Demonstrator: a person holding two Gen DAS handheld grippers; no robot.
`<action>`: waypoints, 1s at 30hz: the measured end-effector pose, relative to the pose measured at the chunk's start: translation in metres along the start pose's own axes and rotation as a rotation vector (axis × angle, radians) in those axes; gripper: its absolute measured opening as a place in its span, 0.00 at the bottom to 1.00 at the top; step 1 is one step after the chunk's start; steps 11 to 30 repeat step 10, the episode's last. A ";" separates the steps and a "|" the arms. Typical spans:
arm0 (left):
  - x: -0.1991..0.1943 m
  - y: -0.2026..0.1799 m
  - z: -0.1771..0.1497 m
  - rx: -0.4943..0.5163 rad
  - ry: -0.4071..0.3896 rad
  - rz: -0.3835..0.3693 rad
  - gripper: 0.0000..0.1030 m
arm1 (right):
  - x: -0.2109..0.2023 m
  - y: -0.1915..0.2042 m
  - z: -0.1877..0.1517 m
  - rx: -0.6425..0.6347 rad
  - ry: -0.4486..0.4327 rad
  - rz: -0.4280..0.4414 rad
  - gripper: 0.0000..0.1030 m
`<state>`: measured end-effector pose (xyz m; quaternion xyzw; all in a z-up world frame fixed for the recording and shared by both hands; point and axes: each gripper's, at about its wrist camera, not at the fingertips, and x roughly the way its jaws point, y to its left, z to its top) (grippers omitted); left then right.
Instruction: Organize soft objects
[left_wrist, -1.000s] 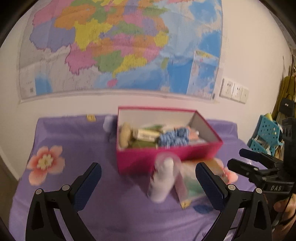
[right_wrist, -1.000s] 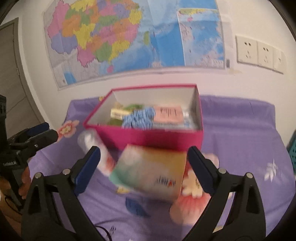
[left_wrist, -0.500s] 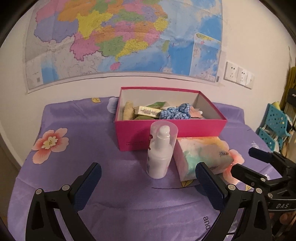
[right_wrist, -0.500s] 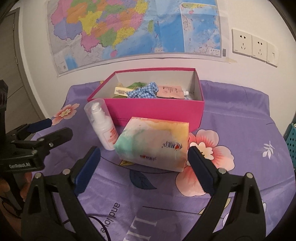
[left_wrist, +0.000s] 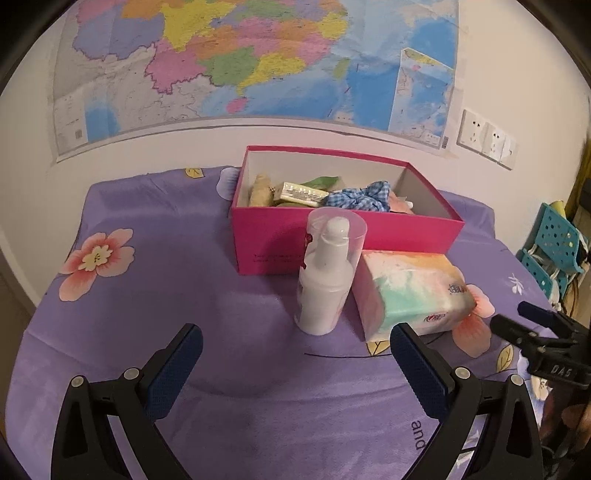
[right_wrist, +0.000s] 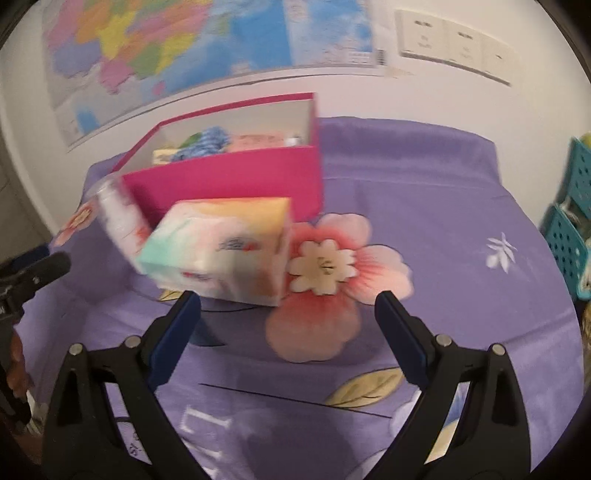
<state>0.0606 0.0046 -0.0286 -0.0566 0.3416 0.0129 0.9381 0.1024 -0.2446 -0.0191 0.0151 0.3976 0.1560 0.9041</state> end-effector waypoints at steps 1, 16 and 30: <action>0.001 -0.001 0.000 -0.001 0.006 -0.001 1.00 | -0.002 0.001 0.000 -0.004 -0.004 0.005 0.93; 0.004 -0.015 -0.004 0.043 -0.019 0.046 1.00 | -0.014 0.049 -0.001 -0.105 -0.067 0.123 0.93; 0.004 -0.015 -0.004 0.043 -0.019 0.046 1.00 | -0.014 0.049 -0.001 -0.105 -0.067 0.123 0.93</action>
